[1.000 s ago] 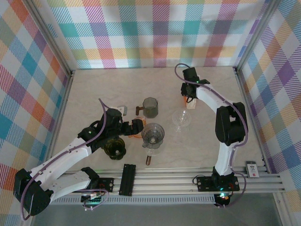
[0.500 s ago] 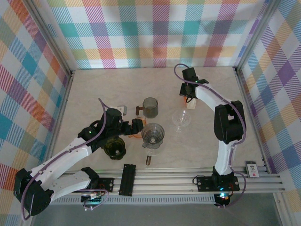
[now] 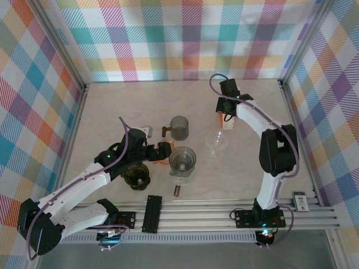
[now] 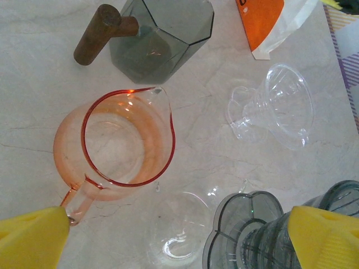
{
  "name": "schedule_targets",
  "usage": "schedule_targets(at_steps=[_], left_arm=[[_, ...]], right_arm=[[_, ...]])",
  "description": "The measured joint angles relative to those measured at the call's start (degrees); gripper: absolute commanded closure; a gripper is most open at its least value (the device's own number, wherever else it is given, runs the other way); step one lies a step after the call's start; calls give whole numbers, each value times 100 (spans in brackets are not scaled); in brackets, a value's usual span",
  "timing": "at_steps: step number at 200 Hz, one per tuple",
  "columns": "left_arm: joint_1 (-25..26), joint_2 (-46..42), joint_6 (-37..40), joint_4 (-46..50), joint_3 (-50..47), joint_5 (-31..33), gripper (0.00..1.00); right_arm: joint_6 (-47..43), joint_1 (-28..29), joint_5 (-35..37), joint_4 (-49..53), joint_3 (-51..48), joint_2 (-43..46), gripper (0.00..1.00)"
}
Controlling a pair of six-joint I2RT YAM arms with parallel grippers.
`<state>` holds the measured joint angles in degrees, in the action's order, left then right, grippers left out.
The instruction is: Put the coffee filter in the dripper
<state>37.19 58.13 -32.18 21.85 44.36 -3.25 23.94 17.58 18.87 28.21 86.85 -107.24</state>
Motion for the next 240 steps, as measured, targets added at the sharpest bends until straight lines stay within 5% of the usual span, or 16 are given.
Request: schedule_targets(at_steps=[69, 157, 201, 240], left_arm=[[-2, -55, -15, 74, 81, -13, 0], [-2, -275, -68, 529, 898, -205, 0], [-2, -396, -293, 848, 911, -363, 0], [-17, -173, -280, 1589, 1228, -444, 6]], right_arm=[[-219, 0, -55, 26, -636, 979, 100], [-264, 221, -944, 457, -1567, 3729, 100], [-420, 785, -2253, 1298, -1766, 5088, 100], [-431, 1904, -2817, 2162, -1530, 5254, 100]])
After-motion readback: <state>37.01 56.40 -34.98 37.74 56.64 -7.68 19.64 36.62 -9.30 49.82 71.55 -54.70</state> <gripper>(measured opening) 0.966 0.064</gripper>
